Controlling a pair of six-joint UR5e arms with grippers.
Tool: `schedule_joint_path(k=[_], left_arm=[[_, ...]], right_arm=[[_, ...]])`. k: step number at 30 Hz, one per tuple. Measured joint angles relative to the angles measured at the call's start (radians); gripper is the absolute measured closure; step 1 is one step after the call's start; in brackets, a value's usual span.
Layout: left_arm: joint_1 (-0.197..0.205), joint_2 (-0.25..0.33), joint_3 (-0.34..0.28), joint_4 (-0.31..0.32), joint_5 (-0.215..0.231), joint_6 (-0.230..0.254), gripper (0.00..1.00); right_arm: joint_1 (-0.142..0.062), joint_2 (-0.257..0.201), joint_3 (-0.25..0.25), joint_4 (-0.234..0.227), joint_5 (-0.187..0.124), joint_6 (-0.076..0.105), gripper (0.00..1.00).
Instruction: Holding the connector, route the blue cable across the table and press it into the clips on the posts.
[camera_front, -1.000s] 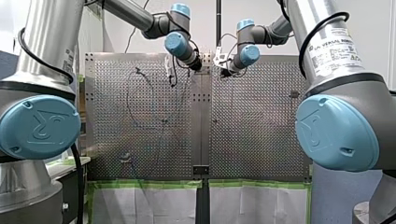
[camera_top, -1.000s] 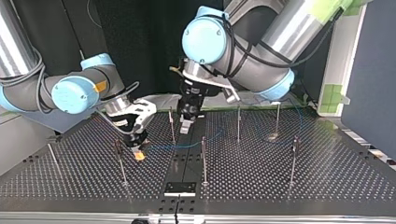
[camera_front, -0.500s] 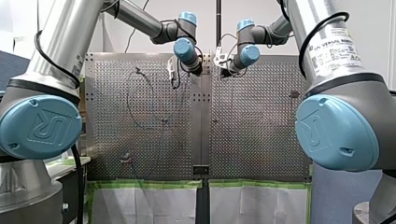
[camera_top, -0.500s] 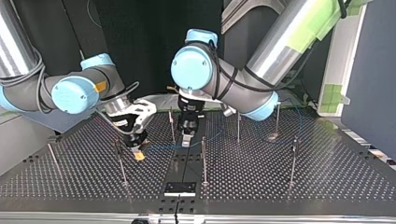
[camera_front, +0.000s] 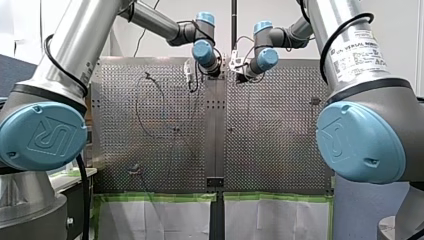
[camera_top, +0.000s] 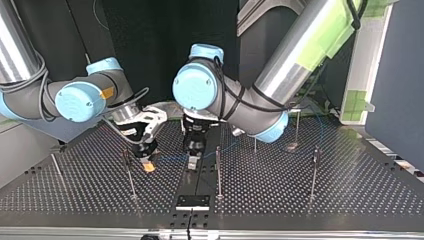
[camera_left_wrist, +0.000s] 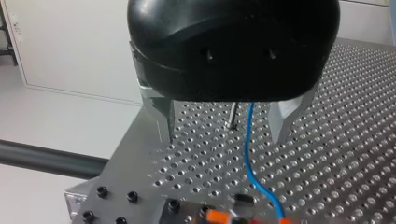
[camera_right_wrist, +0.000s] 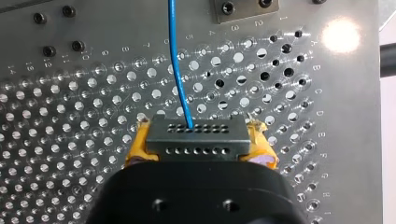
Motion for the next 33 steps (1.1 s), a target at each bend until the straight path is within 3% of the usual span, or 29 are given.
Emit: schedule_joint_path(k=[8,19,20,21,23,24,26,27,29,30,31,33], left_arm=[[-0.003,-0.069,0.029,-0.006,-0.033,0.011,0.00],[-0.013,-0.081,0.030,-0.011,-0.123,0.018,0.00],[-0.015,-0.082,0.030,-0.011,-0.131,0.018,0.07],[-0.016,-0.082,0.030,-0.010,-0.137,0.019,0.07],[-0.018,-0.081,0.030,-0.009,-0.145,0.020,0.29],[-0.020,-0.081,0.030,-0.009,-0.147,0.020,0.29],[-0.023,-0.082,0.030,-0.009,-0.151,0.021,0.58],[-0.024,-0.082,0.030,-0.008,-0.154,0.021,0.58],[-0.028,-0.082,0.030,-0.008,-0.166,0.023,0.83],[-0.030,-0.082,0.030,-0.009,-0.171,0.023,0.83],[-0.032,-0.082,0.030,-0.009,-0.177,0.024,0.96],[-0.035,-0.082,0.030,-0.011,-0.184,0.024,1.00]], right_arm=[[0.000,0.000,0.000,0.001,-0.013,0.000,1.00],[0.000,0.000,0.000,0.001,-0.013,0.001,1.00],[-0.001,0.000,0.000,0.001,-0.013,0.001,1.00],[-0.001,0.000,0.000,0.001,-0.013,0.001,1.00],[-0.002,0.000,0.000,0.001,-0.013,0.002,1.00],[-0.003,0.000,0.000,0.001,-0.013,0.002,1.00],[-0.004,0.000,0.000,0.001,-0.013,0.004,1.00],[-0.004,0.000,0.000,0.001,-0.013,0.004,1.00],[-0.004,0.000,0.000,0.000,-0.014,0.005,1.00],[-0.004,0.000,0.000,0.000,-0.015,0.006,1.00],[-0.004,0.000,0.000,0.000,-0.016,0.007,1.00],[-0.005,0.000,0.000,0.000,-0.018,0.009,1.00]])
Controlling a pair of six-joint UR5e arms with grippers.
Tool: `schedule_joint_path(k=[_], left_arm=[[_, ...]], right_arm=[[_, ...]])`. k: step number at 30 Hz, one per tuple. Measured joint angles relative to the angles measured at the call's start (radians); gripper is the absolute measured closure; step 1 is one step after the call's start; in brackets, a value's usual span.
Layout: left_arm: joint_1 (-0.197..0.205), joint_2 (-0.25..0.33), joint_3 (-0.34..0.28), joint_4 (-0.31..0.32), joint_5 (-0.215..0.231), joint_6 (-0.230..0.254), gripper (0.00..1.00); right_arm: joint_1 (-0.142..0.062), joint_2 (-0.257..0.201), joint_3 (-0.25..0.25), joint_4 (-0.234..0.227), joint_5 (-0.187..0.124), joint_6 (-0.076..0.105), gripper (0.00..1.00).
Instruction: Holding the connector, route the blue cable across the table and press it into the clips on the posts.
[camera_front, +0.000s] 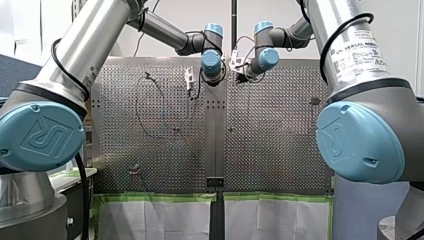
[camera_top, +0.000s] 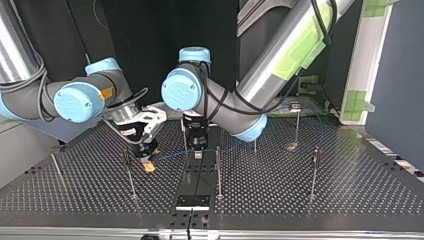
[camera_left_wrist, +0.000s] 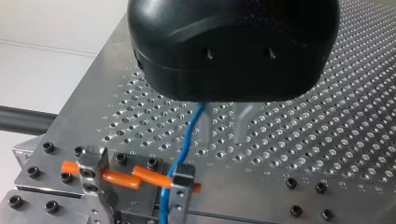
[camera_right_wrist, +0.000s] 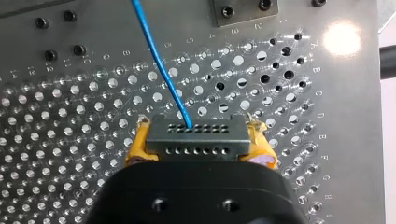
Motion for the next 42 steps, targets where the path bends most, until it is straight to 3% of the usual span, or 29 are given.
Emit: schedule_joint_path(k=[9,16,22,27,33,37,42], left_arm=[[-0.014,0.000,-0.007,-0.016,-0.070,-0.017,1.00],[-0.039,0.001,-0.058,-0.011,-0.109,-0.026,1.00],[-0.054,0.001,-0.115,0.041,-0.112,-0.037,1.00],[-0.064,0.001,-0.158,0.084,-0.111,-0.041,1.00],[-0.060,0.000,-0.218,0.144,-0.092,-0.038,1.00],[-0.046,0.000,-0.264,0.190,-0.056,-0.033,1.00],[-0.028,-0.015,-0.313,0.239,-0.018,-0.031,1.00]], right_arm=[[0.002,0.000,0.002,0.005,0.000,0.004,1.00],[0.004,0.000,0.026,0.011,0.004,0.005,1.00],[-0.002,0.000,0.087,0.006,0.011,0.000,1.00],[-0.003,0.000,0.135,-0.003,0.022,-0.018,1.00],[-0.007,0.000,0.200,-0.046,0.032,-0.029,1.00],[-0.014,0.000,0.244,-0.087,0.033,-0.010,1.00],[-0.018,0.000,0.301,-0.144,0.031,0.035,1.00]])
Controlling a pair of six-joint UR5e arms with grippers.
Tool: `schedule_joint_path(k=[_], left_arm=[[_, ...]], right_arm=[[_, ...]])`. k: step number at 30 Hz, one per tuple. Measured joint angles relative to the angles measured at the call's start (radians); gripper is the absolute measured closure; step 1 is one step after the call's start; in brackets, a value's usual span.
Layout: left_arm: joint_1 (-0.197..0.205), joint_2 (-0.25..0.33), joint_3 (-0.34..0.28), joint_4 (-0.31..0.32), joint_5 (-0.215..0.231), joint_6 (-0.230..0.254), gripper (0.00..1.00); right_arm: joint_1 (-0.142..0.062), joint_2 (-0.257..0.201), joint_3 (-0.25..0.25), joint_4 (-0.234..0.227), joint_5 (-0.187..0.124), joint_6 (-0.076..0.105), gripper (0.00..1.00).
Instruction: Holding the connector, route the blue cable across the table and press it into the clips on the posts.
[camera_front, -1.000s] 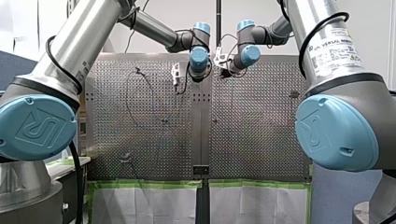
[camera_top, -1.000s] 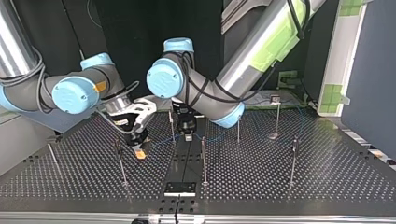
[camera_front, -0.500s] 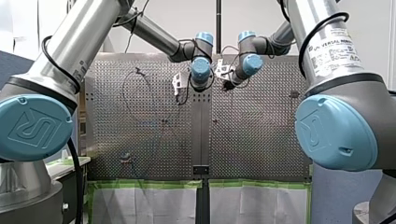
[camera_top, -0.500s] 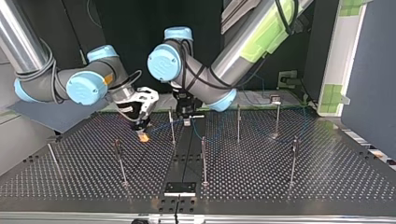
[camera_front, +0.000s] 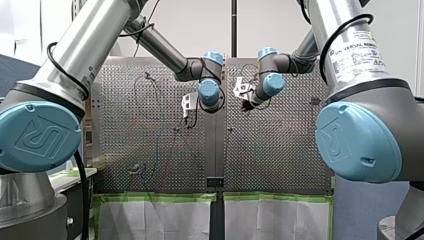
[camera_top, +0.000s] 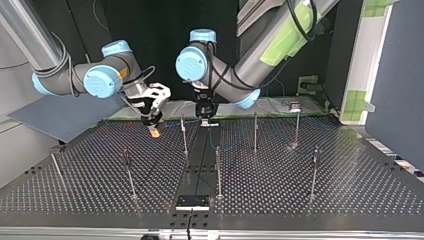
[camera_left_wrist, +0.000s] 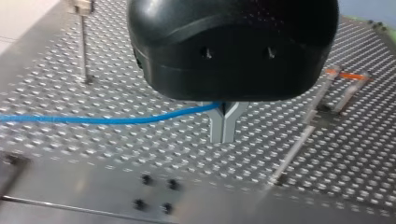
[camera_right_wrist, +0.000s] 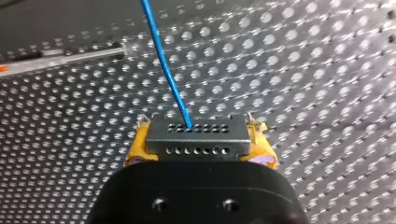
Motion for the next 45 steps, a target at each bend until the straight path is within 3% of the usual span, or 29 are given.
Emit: schedule_joint_path(k=[3,6,14,19,27,36,45], left_arm=[[0.007,-0.013,-0.031,0.031,0.012,0.001,1.00],[0.011,-0.021,-0.056,0.056,0.020,-0.001,1.00],[0.025,-0.081,-0.093,0.130,0.083,-0.012,1.00],[0.033,-0.095,-0.094,0.161,0.125,-0.016,1.00],[0.046,-0.098,-0.094,0.180,0.164,-0.023,1.00],[0.051,-0.099,-0.094,0.205,0.192,-0.045,1.00],[0.058,-0.164,-0.079,0.224,0.240,-0.069,1.00]], right_arm=[[-0.001,0.000,0.031,-0.031,0.001,0.010,1.00],[-0.002,0.001,0.061,-0.061,0.002,0.005,1.00],[-0.009,0.004,0.122,-0.113,0.007,-0.046,1.00],[-0.015,0.005,0.149,-0.127,0.012,-0.059,1.00],[-0.024,0.015,0.160,-0.140,0.008,-0.058,1.00],[-0.033,0.070,0.160,-0.151,-0.013,-0.056,1.00],[-0.056,0.087,0.156,-0.180,-0.040,-0.042,1.00]])
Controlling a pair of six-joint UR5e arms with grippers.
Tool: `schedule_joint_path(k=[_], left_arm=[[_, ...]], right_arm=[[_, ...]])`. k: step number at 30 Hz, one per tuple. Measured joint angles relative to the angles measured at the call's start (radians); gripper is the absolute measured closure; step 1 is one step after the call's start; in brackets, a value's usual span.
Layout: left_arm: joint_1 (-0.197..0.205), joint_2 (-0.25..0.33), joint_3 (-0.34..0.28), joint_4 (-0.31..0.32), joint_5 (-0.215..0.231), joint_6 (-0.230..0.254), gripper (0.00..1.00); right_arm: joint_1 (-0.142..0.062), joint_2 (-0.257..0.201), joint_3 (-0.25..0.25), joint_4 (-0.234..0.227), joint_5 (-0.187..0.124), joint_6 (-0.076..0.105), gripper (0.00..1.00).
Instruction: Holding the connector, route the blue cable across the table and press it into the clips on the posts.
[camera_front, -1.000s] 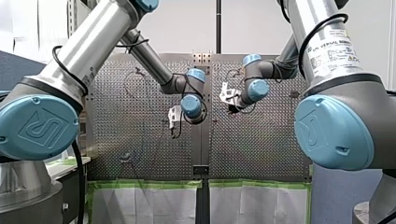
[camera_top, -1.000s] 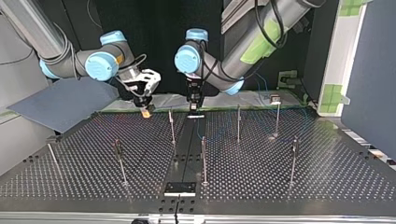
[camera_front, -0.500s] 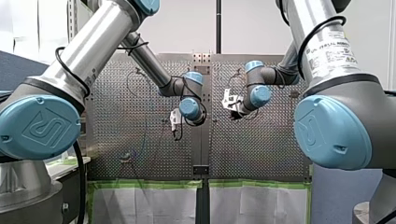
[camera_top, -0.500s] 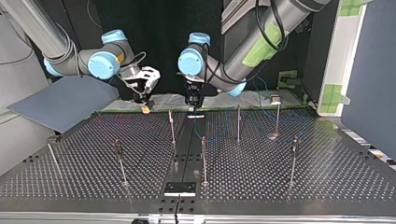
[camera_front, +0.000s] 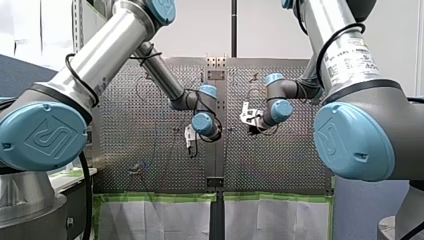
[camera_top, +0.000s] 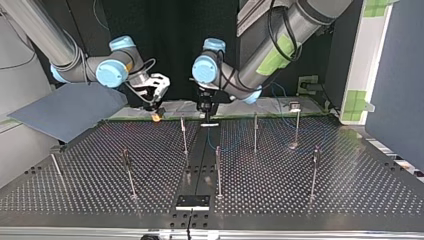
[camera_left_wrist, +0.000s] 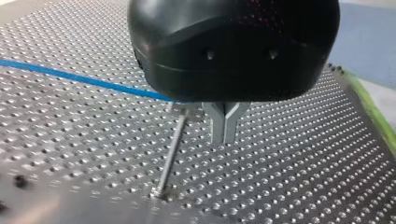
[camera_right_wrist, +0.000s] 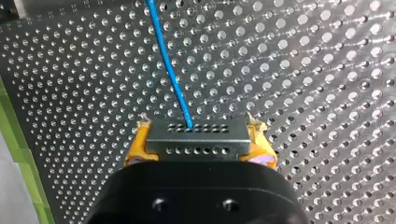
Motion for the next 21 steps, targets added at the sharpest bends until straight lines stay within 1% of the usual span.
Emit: schedule_joint_path(k=[4,8,12,15,18,21], left_arm=[[0.006,-0.013,0.031,-0.002,0.004,-0.014,1.00],[0.011,-0.015,0.052,-0.002,0.008,-0.016,1.00],[0.017,-0.016,0.059,-0.001,0.018,-0.016,1.00],[0.016,-0.017,0.060,0.001,0.031,-0.008,1.00],[0.017,-0.029,0.067,0.014,0.036,0.006,1.00],[0.029,-0.053,0.087,0.016,0.046,0.008,1.00]], right_arm=[[-0.009,0.005,-0.007,-0.006,-0.015,0.002,1.00],[-0.019,0.010,-0.012,-0.008,-0.029,0.003,1.00],[-0.030,0.016,-0.014,-0.008,-0.031,0.003,1.00],[-0.038,0.030,-0.018,-0.008,-0.032,0.003,1.00],[-0.045,0.040,-0.021,-0.009,-0.032,0.003,1.00],[-0.051,0.044,-0.027,-0.011,-0.032,0.004,1.00]])
